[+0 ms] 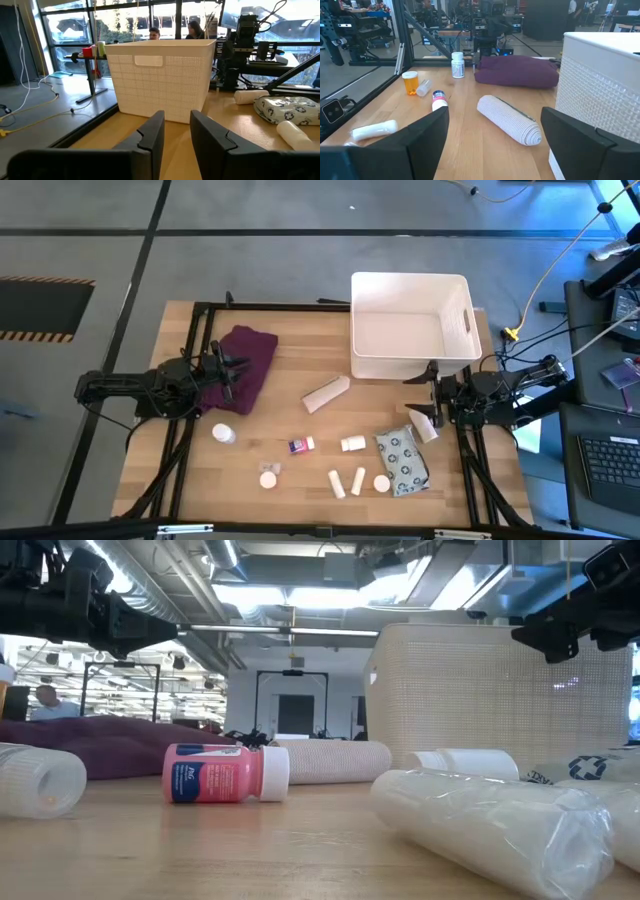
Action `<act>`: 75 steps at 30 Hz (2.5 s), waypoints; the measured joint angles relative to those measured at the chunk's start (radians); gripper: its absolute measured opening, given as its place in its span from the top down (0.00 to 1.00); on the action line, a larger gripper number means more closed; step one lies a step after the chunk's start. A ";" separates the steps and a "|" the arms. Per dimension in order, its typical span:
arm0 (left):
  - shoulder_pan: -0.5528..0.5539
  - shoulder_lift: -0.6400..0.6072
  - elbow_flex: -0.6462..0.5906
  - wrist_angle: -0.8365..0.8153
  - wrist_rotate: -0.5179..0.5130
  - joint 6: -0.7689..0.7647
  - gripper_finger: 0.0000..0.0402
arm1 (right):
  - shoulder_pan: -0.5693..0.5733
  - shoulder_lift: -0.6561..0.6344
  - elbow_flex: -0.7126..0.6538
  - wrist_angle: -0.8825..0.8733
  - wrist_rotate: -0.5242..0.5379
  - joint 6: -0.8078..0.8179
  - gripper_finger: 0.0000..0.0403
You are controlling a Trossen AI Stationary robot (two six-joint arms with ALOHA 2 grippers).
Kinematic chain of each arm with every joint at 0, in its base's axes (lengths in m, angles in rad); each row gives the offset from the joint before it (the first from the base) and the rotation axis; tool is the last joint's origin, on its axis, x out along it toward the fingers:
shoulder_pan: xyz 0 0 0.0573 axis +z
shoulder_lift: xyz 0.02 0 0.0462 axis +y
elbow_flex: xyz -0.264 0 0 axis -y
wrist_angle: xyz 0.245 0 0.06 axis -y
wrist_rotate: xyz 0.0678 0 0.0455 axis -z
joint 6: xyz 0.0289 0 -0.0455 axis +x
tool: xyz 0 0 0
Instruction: Pick & place medical supplies in basket/bin
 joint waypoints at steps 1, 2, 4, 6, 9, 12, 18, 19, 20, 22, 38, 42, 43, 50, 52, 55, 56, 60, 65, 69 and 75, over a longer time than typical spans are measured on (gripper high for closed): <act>0.000 0.000 0.000 0.000 0.000 0.000 0.78 | 0.000 0.000 0.000 0.000 0.000 0.001 0.21; 0.000 0.000 0.000 0.000 0.000 0.000 0.78 | 0.000 0.000 0.000 0.000 0.000 0.001 0.21; 0.000 0.000 0.000 0.000 0.000 0.000 0.78 | 0.000 0.000 0.000 0.000 0.000 0.000 0.21; 0.000 0.000 0.000 0.000 0.000 0.000 0.78 | 0.000 0.000 0.000 0.000 0.000 0.001 0.21; 0.000 0.000 0.000 0.000 0.000 0.000 0.78 | 0.000 0.000 0.000 0.000 0.000 -0.001 0.21; 0.000 0.000 0.000 0.000 0.000 0.000 0.78 | 0.000 0.000 0.000 0.000 0.000 0.001 0.21; 0.000 0.000 0.000 0.000 0.000 0.000 0.78 | 0.000 0.000 0.000 0.000 0.000 0.001 0.21; 0.000 0.000 0.000 0.000 0.000 0.000 0.78 | 0.000 0.000 0.000 0.000 0.000 0.000 0.21; 0.000 0.000 0.000 0.000 0.000 0.000 0.78 | 0.000 0.000 0.000 0.000 0.000 -0.001 0.21; 0.000 0.000 0.000 0.000 0.000 0.000 0.78 | 0.000 0.000 0.000 0.000 0.000 0.001 0.21; 0.000 0.000 0.000 0.000 0.000 0.000 0.78 | 0.000 0.000 0.000 0.061 0.001 0.185 0.21; 0.000 0.000 0.000 0.000 0.000 0.000 0.78 | 0.000 0.000 0.000 0.132 0.001 0.184 0.21; 0.000 0.000 0.000 0.000 0.000 0.000 0.78 | 0.000 0.000 0.000 0.151 0.001 0.186 0.21; 0.000 0.000 0.000 0.000 0.000 0.000 0.78 | 0.000 0.000 0.000 0.181 -0.002 0.179 0.21; 0.000 0.000 0.000 0.000 0.000 0.000 0.78 | 0.000 0.000 0.000 0.181 -0.002 0.178 0.21; 0.000 0.000 0.000 0.001 0.000 0.000 0.78 | 0.000 0.004 0.000 0.181 -0.001 0.172 0.21; 0.000 0.000 0.000 0.002 0.000 0.000 0.78 | 0.000 0.010 0.002 0.179 -0.001 0.172 0.21; 0.000 0.000 0.000 0.024 -0.002 0.000 0.78 | 0.000 0.086 0.040 0.180 0.001 0.183 0.21; 0.000 0.000 0.000 0.031 -0.002 0.000 0.78 | 0.000 0.289 0.158 0.178 0.051 0.185 0.21; 0.000 0.000 0.000 0.033 -0.002 0.000 0.78 | 0.000 0.502 0.348 0.067 0.054 0.240 0.21; 0.000 0.000 0.000 0.033 -0.001 0.000 0.78 | 0.001 0.828 0.730 -0.370 0.053 0.470 0.21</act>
